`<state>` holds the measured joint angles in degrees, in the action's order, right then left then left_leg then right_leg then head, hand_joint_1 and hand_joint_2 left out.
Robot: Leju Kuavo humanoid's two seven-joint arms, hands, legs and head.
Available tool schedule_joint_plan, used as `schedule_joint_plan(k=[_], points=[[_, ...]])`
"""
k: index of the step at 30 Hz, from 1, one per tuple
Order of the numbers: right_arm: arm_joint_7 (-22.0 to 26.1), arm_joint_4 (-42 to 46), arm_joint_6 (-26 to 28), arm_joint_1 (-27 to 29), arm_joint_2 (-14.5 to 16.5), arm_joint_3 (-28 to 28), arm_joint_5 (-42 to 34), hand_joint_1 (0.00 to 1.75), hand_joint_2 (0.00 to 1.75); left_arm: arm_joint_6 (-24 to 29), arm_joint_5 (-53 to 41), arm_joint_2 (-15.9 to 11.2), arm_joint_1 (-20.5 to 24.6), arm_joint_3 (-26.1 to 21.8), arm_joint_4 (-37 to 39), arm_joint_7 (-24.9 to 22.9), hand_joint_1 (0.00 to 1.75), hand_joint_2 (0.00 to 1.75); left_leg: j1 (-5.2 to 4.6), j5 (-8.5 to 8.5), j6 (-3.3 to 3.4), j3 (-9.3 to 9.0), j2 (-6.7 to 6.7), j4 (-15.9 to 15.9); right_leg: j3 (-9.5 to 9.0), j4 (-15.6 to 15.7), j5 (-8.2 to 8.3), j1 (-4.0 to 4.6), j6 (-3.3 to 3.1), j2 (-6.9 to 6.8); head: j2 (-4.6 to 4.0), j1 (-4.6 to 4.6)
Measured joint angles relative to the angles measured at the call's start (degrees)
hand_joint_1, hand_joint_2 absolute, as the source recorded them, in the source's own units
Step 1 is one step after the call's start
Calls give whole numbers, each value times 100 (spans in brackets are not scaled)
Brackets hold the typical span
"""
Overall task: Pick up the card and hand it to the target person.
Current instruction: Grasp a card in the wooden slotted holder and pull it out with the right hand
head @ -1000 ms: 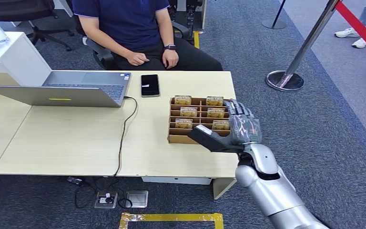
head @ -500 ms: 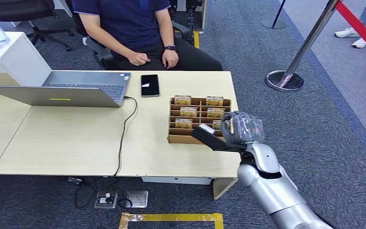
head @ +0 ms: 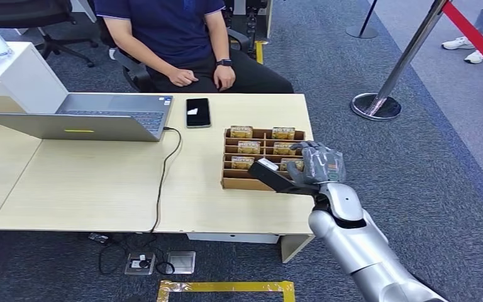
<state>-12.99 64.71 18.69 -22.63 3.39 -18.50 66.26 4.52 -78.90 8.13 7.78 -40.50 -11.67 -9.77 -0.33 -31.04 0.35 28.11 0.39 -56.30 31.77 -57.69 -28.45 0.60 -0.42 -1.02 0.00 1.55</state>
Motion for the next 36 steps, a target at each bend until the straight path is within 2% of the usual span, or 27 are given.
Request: schedule_joint_plan(k=[16,29,36], points=[[-60,-341,91,-65,34,116,153,67,175,-59,-65,6,38,71,1,2,0,0,0,0,0,0,0,0,1,0,0,0,0,0,0,2],[-73,-526,122,-73,42,213,227,79,175,-66,-107,9,54,140,1,-11,0,0,0,0,0,0,0,0,0,0,0,0,0,0,0,3],[-83,-694,222,-145,91,209,389,74,175,-68,-107,15,53,140,2,-22,0,0,0,0,0,0,0,0,0,0,0,0,0,0,0,2]])
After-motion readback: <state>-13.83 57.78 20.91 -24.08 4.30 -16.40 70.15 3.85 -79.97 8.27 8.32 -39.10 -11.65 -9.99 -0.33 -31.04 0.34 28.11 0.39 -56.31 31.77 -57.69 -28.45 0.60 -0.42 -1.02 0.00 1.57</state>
